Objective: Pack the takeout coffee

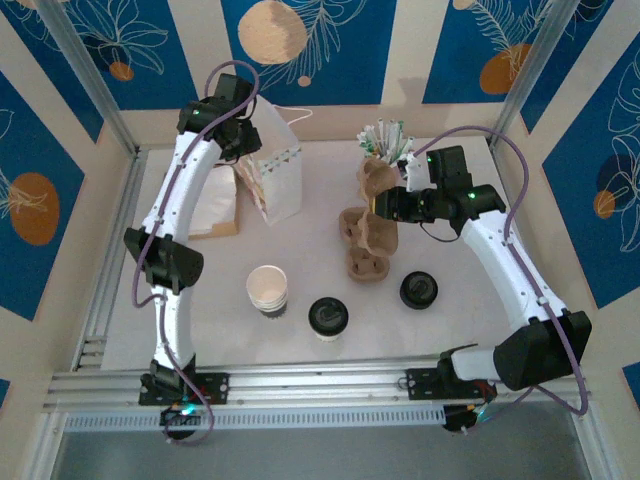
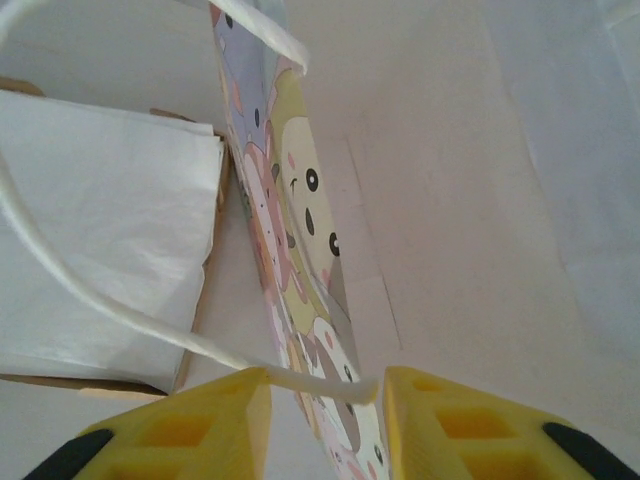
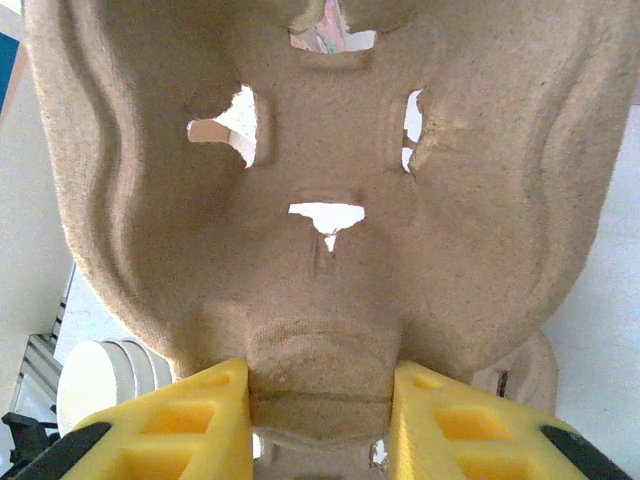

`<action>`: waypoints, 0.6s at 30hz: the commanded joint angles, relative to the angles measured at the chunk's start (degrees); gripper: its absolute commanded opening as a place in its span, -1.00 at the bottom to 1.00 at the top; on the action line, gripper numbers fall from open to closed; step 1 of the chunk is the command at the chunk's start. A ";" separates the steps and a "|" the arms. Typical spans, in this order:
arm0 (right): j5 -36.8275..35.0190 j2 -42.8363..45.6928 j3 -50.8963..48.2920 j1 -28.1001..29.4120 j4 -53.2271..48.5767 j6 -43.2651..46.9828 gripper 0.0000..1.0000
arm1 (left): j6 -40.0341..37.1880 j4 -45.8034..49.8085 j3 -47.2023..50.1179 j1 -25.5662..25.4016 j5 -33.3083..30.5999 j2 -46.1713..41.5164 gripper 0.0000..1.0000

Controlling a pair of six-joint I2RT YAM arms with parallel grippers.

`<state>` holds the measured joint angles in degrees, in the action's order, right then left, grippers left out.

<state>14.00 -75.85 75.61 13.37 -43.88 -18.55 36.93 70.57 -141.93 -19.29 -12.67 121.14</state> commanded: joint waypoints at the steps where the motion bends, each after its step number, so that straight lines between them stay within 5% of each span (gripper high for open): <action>1: 2.27 1.32 -0.37 -0.17 0.63 -0.95 -0.31 | -0.81 0.65 -1.69 0.66 0.73 1.28 -0.38; 9: 2.69 2.37 0.13 0.13 -0.48 -1.08 -0.32 | -1.16 1.05 -1.70 0.57 4.12 1.60 -1.00; 18: 3.96 5.10 2.45 1.09 -1.88 -2.28 -0.32 | -1.15 4.78 0.07 -3.76 4.85 -4.36 -1.00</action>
<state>15.73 -72.82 75.94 13.89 -44.47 -19.84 36.03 71.88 -142.04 -20.64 -9.23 121.60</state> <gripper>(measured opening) 0.345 0.041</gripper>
